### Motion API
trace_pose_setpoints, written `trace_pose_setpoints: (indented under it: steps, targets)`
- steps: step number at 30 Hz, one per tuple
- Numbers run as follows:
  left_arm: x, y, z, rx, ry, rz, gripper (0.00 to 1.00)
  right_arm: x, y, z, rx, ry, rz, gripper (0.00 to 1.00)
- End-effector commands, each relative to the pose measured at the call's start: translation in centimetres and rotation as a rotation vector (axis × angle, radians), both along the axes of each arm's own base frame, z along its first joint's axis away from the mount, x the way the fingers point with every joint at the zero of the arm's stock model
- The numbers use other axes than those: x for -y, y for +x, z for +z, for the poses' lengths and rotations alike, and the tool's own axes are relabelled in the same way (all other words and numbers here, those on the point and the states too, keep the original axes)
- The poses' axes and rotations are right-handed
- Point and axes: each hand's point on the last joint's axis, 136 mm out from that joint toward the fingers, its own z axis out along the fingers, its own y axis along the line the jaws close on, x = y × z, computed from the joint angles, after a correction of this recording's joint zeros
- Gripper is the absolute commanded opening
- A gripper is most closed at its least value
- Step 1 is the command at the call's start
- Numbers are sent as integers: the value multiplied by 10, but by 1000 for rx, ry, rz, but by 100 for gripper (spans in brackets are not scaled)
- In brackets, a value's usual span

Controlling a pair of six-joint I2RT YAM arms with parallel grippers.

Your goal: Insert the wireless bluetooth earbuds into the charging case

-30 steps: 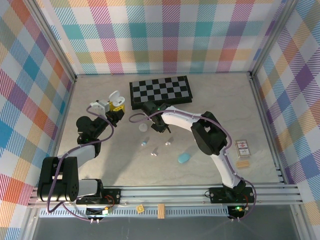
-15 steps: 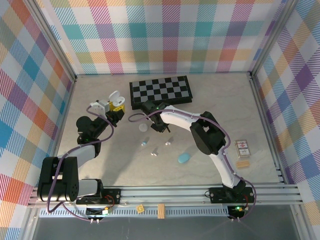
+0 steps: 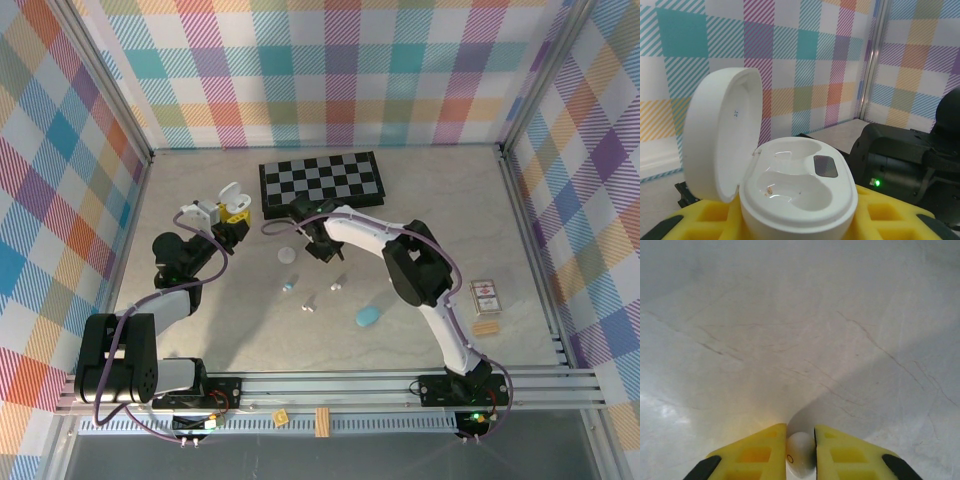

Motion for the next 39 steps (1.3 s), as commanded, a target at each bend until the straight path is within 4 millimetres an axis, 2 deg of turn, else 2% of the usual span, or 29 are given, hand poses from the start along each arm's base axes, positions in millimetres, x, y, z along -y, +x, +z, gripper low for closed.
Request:
trace_pose_setpoints:
  steps: [1, 6, 11, 20, 25, 29, 34, 39]
  targets:
    - [-1, -5, 13, 64, 15, -12, 38, 7, -11, -2, -70, 50, -65, 18]
    - [6, -8, 10, 71, 30, -35, 38, 6, -12, 26, -49, 195, -100, 19]
    - [25, -13, 6, 79, 54, -91, 38, 10, -22, 69, -22, 370, -116, 18]
    - [69, -22, -7, 82, 111, -197, 38, 9, -62, 145, -73, 683, -95, 18]
    - [95, -25, -18, 73, 165, -248, 38, 2, -82, 194, -103, 888, -42, 19]
    - [115, -27, -18, 85, 164, -299, 38, -8, -92, 229, -132, 1045, 12, 18]
    - [147, -32, -21, 103, 148, -387, 37, -19, -100, 255, -182, 1181, 77, 18]
    - [166, -37, -19, 118, 128, -439, 37, -20, -95, 260, -181, 1204, 83, 18]
